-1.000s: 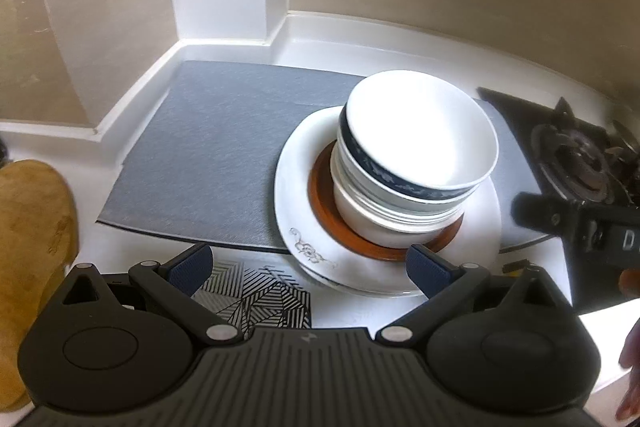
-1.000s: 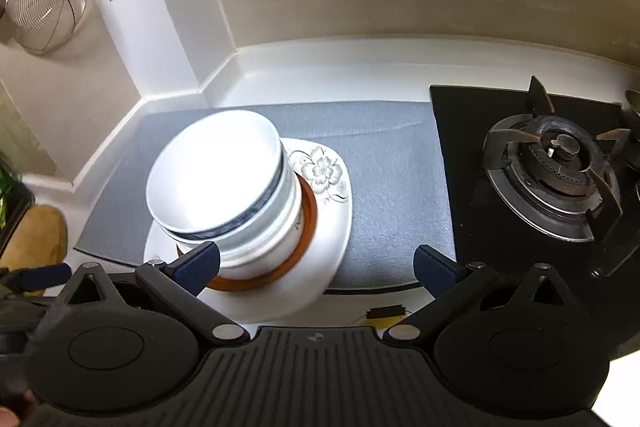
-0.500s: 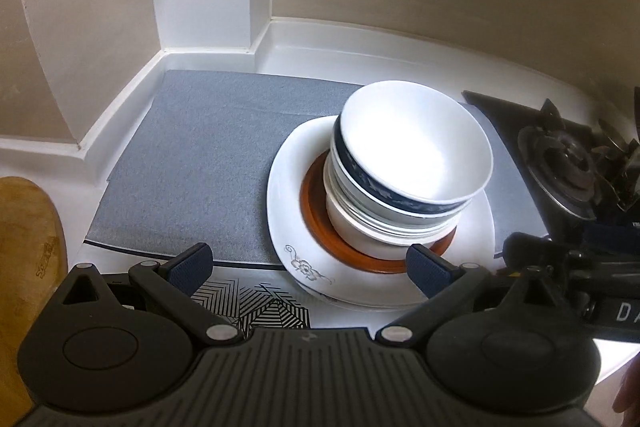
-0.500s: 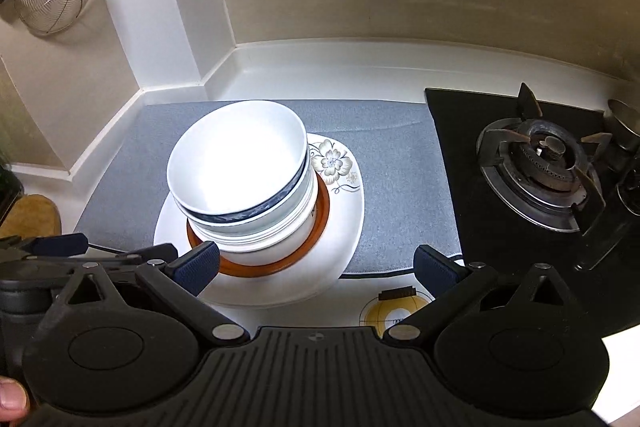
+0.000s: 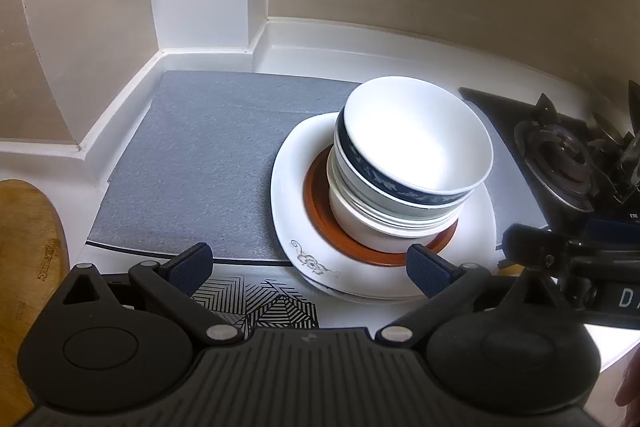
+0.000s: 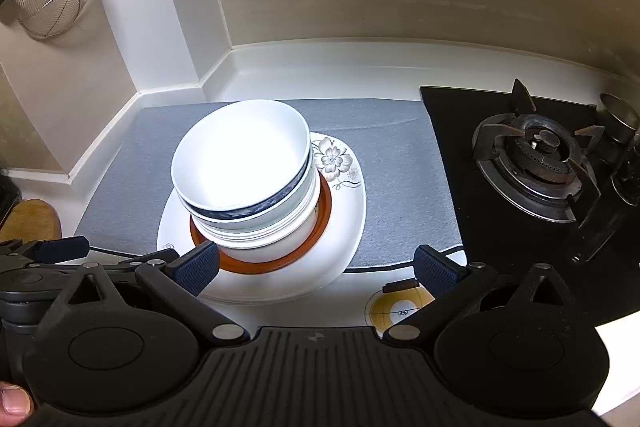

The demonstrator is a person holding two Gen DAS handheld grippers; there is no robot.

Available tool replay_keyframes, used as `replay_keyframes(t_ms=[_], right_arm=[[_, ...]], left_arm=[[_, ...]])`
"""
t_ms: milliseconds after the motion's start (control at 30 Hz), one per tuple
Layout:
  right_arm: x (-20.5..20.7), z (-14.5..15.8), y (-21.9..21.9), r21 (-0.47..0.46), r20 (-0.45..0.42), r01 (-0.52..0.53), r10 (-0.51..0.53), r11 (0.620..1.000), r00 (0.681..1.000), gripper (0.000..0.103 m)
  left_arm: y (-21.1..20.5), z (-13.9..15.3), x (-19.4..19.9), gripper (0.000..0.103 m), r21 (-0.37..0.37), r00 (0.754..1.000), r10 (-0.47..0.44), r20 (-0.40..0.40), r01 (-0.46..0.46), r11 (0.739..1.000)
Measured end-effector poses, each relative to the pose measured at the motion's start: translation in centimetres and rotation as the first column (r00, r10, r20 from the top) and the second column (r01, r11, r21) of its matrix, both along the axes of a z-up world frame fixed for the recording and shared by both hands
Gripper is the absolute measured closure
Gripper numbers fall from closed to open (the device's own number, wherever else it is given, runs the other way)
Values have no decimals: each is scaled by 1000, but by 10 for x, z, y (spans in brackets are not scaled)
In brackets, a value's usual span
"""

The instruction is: Organize plates and bowls

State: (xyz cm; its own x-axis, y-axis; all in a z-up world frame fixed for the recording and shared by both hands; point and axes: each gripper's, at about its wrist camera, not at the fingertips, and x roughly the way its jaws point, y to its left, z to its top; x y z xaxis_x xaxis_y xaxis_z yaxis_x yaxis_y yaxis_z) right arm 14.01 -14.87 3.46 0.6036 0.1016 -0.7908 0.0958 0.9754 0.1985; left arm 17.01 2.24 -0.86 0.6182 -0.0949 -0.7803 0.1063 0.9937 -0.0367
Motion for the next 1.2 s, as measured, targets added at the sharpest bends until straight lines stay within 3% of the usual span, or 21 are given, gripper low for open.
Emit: replay_keyframes(t_ms=[1200], right_arm=[[13, -8, 12, 10, -17, -6, 6, 1000, 1000, 0]], left_arm=[[18, -5, 11, 0, -5, 1000, -1, -11, 1, 1000]])
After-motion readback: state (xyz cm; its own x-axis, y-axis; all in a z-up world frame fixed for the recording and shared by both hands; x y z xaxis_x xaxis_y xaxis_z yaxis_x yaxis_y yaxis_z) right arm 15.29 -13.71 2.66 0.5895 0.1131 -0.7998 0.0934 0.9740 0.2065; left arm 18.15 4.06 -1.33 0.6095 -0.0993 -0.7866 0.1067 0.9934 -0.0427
